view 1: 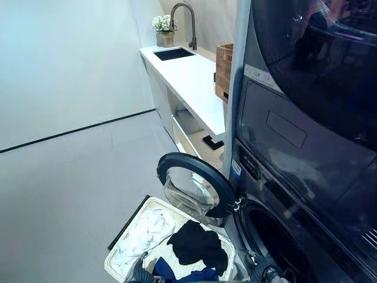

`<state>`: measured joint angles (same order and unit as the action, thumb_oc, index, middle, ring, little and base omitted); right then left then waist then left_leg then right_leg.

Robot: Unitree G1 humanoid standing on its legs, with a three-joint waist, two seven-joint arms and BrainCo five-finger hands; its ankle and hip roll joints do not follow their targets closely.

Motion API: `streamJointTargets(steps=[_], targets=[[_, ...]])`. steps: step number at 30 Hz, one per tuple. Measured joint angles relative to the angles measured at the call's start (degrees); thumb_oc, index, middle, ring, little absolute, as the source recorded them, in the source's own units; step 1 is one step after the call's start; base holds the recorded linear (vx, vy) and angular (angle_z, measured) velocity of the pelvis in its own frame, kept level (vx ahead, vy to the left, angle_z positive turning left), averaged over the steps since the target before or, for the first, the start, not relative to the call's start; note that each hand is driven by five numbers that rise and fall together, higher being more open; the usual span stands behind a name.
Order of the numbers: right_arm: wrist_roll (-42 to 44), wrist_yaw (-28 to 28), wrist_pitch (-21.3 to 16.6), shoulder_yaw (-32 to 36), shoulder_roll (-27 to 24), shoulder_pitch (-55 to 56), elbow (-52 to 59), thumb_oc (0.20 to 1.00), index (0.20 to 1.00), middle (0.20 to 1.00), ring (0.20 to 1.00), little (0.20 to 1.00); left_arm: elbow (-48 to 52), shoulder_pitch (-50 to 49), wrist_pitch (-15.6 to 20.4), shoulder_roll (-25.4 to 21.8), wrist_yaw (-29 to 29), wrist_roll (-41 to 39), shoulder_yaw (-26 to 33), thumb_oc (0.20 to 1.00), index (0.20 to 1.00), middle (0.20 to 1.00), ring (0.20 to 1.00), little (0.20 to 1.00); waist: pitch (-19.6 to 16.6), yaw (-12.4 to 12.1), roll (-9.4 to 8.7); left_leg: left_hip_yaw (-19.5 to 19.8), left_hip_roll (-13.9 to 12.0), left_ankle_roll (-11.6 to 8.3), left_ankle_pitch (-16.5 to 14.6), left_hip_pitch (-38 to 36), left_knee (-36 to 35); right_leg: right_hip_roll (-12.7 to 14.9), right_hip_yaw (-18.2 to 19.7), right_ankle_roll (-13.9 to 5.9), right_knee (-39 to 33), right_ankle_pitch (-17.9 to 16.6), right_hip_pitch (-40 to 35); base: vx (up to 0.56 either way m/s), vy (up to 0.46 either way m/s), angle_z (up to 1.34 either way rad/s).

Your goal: Put the clothes into the washing machine.

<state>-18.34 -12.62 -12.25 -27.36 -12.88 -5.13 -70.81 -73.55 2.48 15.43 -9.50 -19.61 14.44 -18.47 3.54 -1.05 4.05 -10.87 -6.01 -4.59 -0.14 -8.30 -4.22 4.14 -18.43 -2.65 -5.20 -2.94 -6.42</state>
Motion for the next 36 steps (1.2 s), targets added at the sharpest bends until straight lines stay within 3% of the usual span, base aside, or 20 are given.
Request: streamJointTargets(steps=[17, 22, 25, 29, 33, 34, 36], targets=[[1.04, 0.2, 0.0, 1.24, -0.17, 0.03, -0.38, 1.0, 1.0, 1.0, 1.0, 1.0, 0.03, 0.14, 0.65, -0.14, -0.23, 0.62, -0.65, 1.0, 1.0, 1.0, 1.0, 1.0, 1.01, 0.12, -0.86, -0.02, -0.01, -0.3, 0.14, 0.87, 0.05, -0.03, 0.01, -0.1, 0.01, 0.13, 0.83, 0.02, 0.003, 0.02], [1.42, 1.28, 0.0, 1.83, -0.6, -0.24, -0.37, 1.0, 1.0, 1.0, 1.0, 1.0, 0.3, 0.84, 2.03, -0.54, -5.15, 3.72, -2.91, 1.0, 1.0, 1.0, 1.0, 1.0, 1.96, 0.12, -0.8, -0.13, -0.02, -0.31, 0.14, 2.34, 0.45, 0.04, 0.14, -0.1, 0.24, 0.13, 2.36, -0.04, 0.013, 0.0], [4.12, 2.27, 0.0, 1.7, -0.86, -2.11, -0.36, 1.0, 1.0, 1.0, 1.0, 1.0, 0.34, 3.24, 2.71, -0.67, -9.24, 5.43, -3.31, 1.0, 1.0, 1.0, 1.0, 1.0, 3.92, 0.13, -0.73, -0.1, -0.13, -0.3, 0.18, 4.83, 1.59, 0.31, 0.25, 0.39, 2.24, 0.22, 5.05, -0.16, 0.022, -0.01], [8.01, 2.34, -1.14, 1.73, -1.35, -10.44, -0.29, 1.0, 1.0, 1.0, 1.0, 1.0, 0.37, 12.54, 2.55, -2.34, -15.64, 6.9, -3.85, 1.0, 1.0, 1.0, 1.0, 1.0, 10.11, 0.16, -1.88, 0.07, -0.09, 0.0, 0.13, 12.96, 7.18, 1.86, 0.57, 1.27, 11.34, 2.31, 14.87, -0.18, 0.016, 0.04], [8.85, 2.33, -1.66, 1.58, -1.26, -13.75, -0.05, 1.0, 1.0, 1.0, 1.0, 1.0, 0.36, 16.57, 2.16, -3.25, -17.95, 7.27, -3.85, 1.0, 1.0, 1.0, 1.0, 1.0, 13.16, 0.18, -2.94, 0.14, -0.09, 0.17, 0.19, 15.24, 9.24, 2.66, 0.82, 1.53, 15.45, 3.65, 18.06, -0.14, 0.02, 0.04], [9.58, 2.06, -2.78, 0.39, -1.47, -16.37, 0.31, 1.0, 1.0, 1.0, 1.0, 1.0, 0.64, 19.74, 1.44, -4.38, -21.25, 7.29, -3.9, 1.0, 1.0, 1.0, 1.0, 1.0, 15.48, 0.23, -4.22, 0.16, -0.04, 0.32, -0.74, 19.63, 13.25, 4.1, 1.64, 1.92, 21.6, 5.78, 23.34, -0.14, 0.044, 0.05], [10.48, 1.76, -3.44, -0.68, -1.74, -21.71, 1.13, 1.0, 1.0, 1.0, 1.0, 1.0, 0.71, 25.73, -0.66, -5.6, -25.17, 7.22, -3.94, 1.0, 1.0, 1.0, 1.0, 1.0, 21.06, 0.36, -5.3, 0.4, -0.38, 0.31, -1.54, 26.96, 19.48, 5.07, 2.43, 2.52, 27.65, 6.9, 30.34, -0.14, 0.053, 0.08]])
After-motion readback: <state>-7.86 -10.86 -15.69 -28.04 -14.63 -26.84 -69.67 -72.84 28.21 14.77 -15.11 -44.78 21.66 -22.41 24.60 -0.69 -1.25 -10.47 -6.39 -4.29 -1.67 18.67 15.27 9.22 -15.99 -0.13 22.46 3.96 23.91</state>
